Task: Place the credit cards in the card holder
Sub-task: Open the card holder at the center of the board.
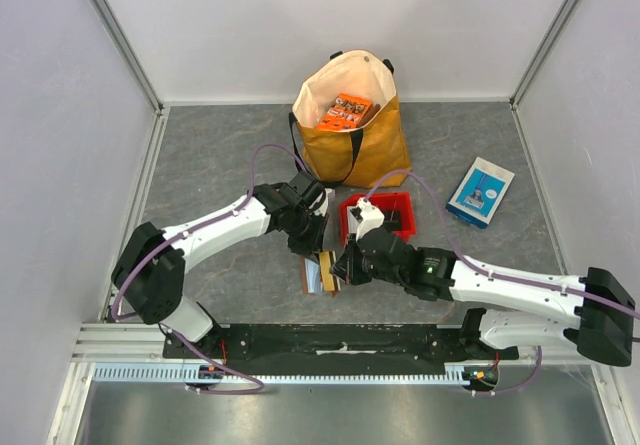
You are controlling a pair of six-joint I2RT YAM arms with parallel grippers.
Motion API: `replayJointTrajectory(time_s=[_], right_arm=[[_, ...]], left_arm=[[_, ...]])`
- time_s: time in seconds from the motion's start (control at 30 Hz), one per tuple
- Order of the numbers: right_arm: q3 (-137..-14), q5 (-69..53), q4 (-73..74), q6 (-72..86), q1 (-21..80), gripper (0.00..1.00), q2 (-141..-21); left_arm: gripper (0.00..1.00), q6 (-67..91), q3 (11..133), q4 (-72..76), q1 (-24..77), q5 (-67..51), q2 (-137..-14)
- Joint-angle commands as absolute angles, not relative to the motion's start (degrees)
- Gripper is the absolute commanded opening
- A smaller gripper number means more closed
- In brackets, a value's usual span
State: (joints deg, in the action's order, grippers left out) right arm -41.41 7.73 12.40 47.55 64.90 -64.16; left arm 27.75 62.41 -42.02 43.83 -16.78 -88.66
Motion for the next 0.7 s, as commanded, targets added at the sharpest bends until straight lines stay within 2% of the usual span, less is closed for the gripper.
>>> replayJointTrajectory(time_s=[0.0, 0.33, 0.37, 0.53, 0.67], right_arm=[[-40.8, 14.1, 8.5, 52.2, 65.7, 0.0, -67.5], [-38.9, 22.2, 16.2, 50.9, 65.7, 0.0, -66.8], [-38.4, 22.1, 16.3, 50.5, 65.4, 0.0, -66.8], [-36.4, 21.5, 16.3, 48.7, 64.3, 0.0, -65.1], [-34.6, 20.3, 16.3, 47.9, 63.1, 0.0, -65.0]], left_arm=[[0.02, 25.8, 65.0, -43.0, 43.7, -19.1, -88.8], [0.02, 23.6, 65.7, -43.1, 43.7, -20.0, -88.4], [0.06, 23.6, 65.8, -43.1, 43.7, -19.8, -88.4], [0.39, 23.6, 65.6, -43.0, 43.7, -19.3, -89.0], [0.5, 24.5, 64.4, -42.0, 43.7, -17.8, -87.4]])
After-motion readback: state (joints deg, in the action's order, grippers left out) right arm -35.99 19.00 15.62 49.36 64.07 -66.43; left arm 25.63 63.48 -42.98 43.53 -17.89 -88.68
